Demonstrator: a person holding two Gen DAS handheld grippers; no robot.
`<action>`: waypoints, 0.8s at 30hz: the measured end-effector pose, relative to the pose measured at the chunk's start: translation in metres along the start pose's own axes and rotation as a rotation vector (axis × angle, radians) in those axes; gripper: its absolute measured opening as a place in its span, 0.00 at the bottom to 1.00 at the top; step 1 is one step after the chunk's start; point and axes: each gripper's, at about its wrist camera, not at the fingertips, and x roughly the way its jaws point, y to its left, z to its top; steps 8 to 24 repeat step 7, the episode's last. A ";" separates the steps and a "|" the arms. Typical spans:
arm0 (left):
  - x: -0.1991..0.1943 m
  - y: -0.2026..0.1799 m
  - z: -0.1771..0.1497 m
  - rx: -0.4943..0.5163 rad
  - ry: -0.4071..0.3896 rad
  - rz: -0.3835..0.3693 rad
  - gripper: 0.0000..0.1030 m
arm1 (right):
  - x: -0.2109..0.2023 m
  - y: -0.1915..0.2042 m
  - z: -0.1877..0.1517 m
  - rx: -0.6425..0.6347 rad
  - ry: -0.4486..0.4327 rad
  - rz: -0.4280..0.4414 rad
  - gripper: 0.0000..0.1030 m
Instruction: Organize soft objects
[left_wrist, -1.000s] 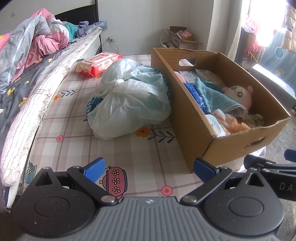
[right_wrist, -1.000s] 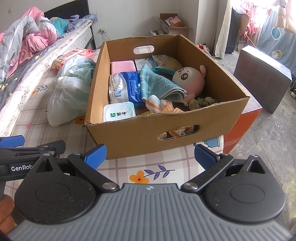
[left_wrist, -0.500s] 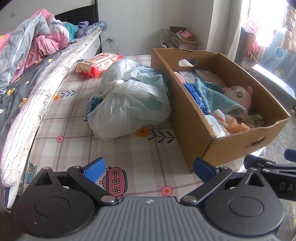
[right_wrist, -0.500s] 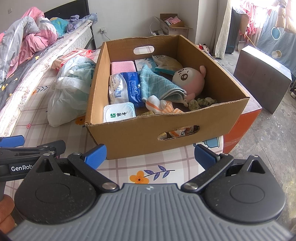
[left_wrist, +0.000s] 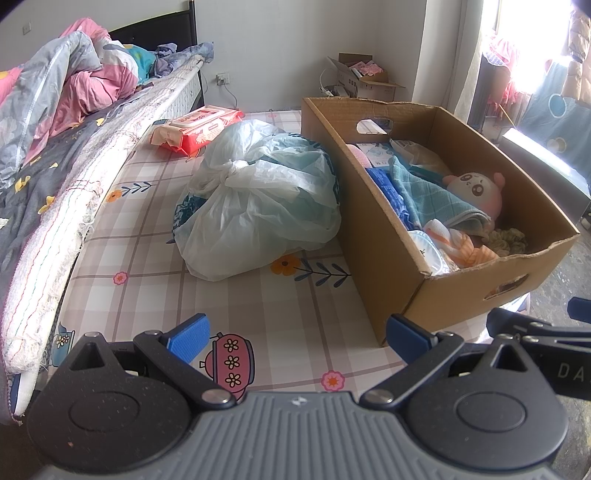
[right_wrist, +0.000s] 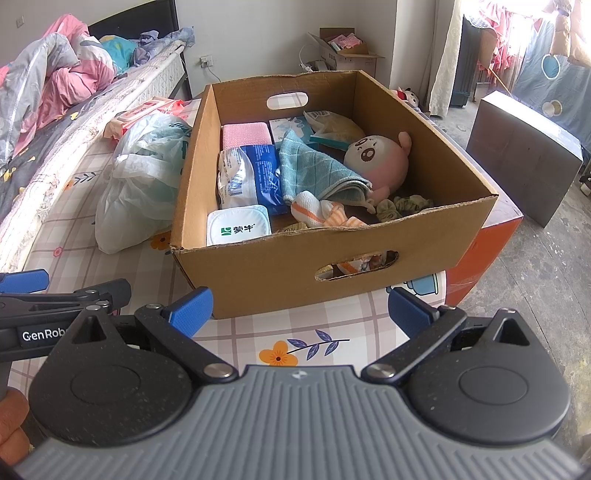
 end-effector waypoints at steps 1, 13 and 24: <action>0.000 0.000 0.000 0.000 0.001 0.000 0.99 | 0.000 0.000 0.000 0.000 0.000 -0.001 0.99; 0.001 0.001 -0.001 0.001 0.002 0.000 0.99 | 0.000 0.000 0.000 0.000 0.001 0.000 0.99; 0.001 0.001 -0.001 0.001 0.002 0.000 0.99 | 0.000 0.000 0.000 0.000 0.001 0.000 0.99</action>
